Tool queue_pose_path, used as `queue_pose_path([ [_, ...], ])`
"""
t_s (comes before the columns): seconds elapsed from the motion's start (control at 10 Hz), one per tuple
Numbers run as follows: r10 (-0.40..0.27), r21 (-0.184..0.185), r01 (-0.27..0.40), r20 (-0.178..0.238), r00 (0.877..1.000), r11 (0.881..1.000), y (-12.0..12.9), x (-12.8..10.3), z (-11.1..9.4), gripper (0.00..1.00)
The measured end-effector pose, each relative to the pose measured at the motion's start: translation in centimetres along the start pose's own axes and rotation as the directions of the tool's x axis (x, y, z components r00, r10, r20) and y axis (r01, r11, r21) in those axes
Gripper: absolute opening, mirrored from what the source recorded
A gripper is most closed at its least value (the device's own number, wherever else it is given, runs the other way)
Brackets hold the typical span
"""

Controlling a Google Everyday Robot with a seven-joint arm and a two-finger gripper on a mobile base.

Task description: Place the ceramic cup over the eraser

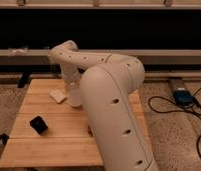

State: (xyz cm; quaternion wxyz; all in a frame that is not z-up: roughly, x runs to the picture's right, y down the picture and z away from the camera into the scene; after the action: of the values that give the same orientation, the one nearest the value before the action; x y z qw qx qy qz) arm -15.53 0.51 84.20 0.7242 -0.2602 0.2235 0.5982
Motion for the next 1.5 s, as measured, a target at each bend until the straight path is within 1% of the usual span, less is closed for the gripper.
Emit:
queue_pose_path([
  [0.1, -0.034, 0.002, 0.034, 0.012, 0.999, 0.999, 0.9, 1.7, -1.2, 0.0],
  [0.2, -0.057, 0.001, 0.057, 0.022, 0.998, 0.998, 1.6, 3.0, -2.0, 0.0],
  [0.4, -0.134, 0.007, 0.133, 0.061, 0.989, 0.991, 4.0, 6.6, -4.4, 0.0],
  [0.5, -0.164, 0.011, 0.164, 0.086, 0.983, 0.986, 5.1, 8.0, -5.9, 0.0],
  [0.6, -0.187, 0.018, 0.186, 0.11, 0.976, 0.982, 5.7, 8.9, -7.2, 0.0],
  [0.7, -0.219, 0.028, 0.218, 0.143, 0.965, 0.976, 6.3, 10.0, -8.9, 0.0],
  [0.8, -0.249, 0.035, 0.247, 0.166, 0.954, 0.968, 7.3, 10.9, -9.8, 0.0],
  [1.0, -0.297, 0.045, 0.294, 0.191, 0.936, 0.955, 8.9, 11.7, -10.8, 0.0],
  [1.2, -0.345, 0.051, 0.342, 0.201, 0.917, 0.938, 10.4, 12.4, -11.2, 0.0],
  [1.3, -0.38, 0.051, 0.378, 0.201, 0.903, 0.924, 12.0, 12.7, -11.2, 0.0],
  [1.5, -0.432, 0.053, 0.43, 0.188, 0.882, 0.901, 14.2, 13.4, -10.8, 0.0],
])
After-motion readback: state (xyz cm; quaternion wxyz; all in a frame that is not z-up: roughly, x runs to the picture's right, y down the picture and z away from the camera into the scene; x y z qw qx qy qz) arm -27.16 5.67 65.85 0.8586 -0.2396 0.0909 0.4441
